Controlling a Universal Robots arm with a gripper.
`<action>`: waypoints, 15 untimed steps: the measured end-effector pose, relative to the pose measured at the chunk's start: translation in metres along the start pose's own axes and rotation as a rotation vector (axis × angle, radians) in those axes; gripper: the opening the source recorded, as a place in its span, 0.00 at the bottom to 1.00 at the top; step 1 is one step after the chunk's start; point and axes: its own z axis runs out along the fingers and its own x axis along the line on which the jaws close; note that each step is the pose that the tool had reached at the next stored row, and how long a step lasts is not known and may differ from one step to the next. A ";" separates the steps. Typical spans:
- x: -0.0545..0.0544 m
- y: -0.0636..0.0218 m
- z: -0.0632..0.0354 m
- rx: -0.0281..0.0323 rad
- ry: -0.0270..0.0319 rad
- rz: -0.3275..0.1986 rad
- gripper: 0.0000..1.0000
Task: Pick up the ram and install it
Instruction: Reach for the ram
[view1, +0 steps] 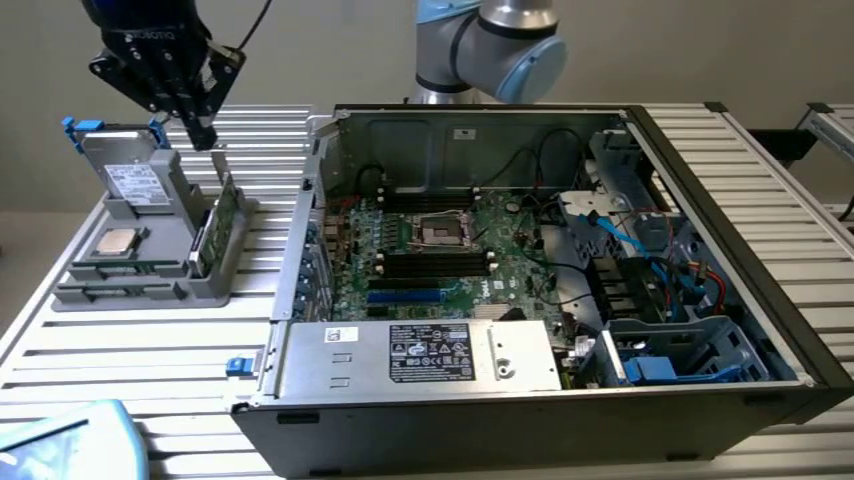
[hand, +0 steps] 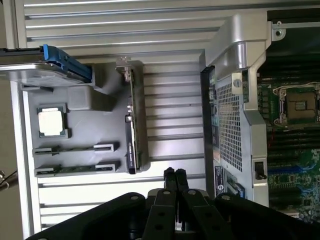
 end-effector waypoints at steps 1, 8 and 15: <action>0.005 -0.0004 0.0006 0.0000 0.0000 0.000 0.10; 0.037 -0.0028 0.0046 0.0001 0.0018 0.000 0.10; 0.066 -0.0051 0.0091 0.0022 0.0300 0.001 0.10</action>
